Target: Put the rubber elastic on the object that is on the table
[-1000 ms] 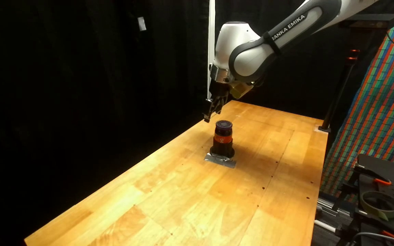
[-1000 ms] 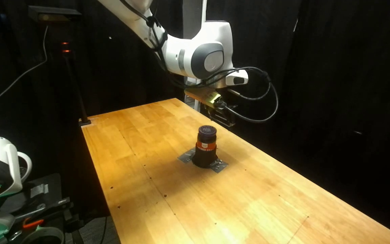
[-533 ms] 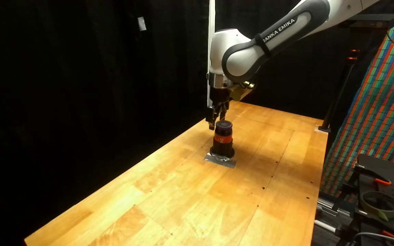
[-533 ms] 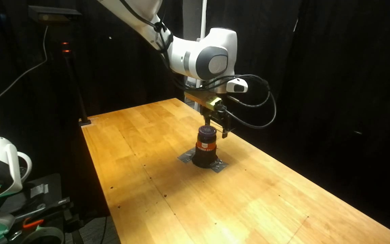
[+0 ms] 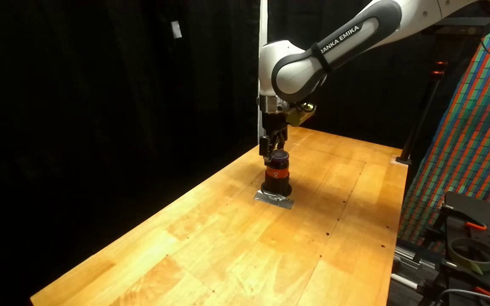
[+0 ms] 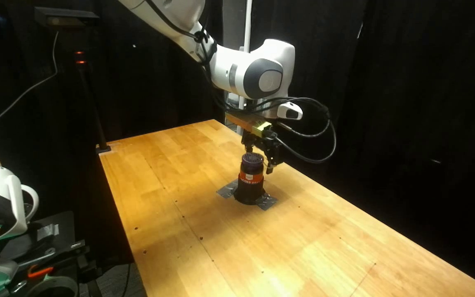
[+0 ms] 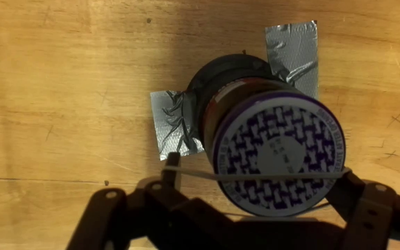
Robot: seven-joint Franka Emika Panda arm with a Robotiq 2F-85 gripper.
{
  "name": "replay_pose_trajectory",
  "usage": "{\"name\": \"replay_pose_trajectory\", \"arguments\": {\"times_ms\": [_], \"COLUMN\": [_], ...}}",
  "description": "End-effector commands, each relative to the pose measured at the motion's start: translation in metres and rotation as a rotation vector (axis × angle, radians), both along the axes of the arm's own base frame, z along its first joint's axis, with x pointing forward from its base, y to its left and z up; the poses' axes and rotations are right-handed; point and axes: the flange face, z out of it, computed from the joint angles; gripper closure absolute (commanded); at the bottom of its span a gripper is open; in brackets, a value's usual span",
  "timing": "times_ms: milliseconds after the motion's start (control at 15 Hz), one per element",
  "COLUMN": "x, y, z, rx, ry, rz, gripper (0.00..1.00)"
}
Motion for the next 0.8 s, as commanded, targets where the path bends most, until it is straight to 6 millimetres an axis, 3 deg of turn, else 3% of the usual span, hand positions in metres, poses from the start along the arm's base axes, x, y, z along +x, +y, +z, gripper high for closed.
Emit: {"name": "replay_pose_trajectory", "arguments": {"times_ms": [0, 467, 733], "x": [0.008, -0.006, -0.002], "y": [-0.002, -0.014, -0.019], "z": [-0.007, -0.004, -0.006], "rx": [0.029, 0.031, 0.060], "ry": [0.024, 0.066, -0.044], "rz": [0.009, -0.022, -0.057], "gripper": [0.00, 0.00, 0.00]}}
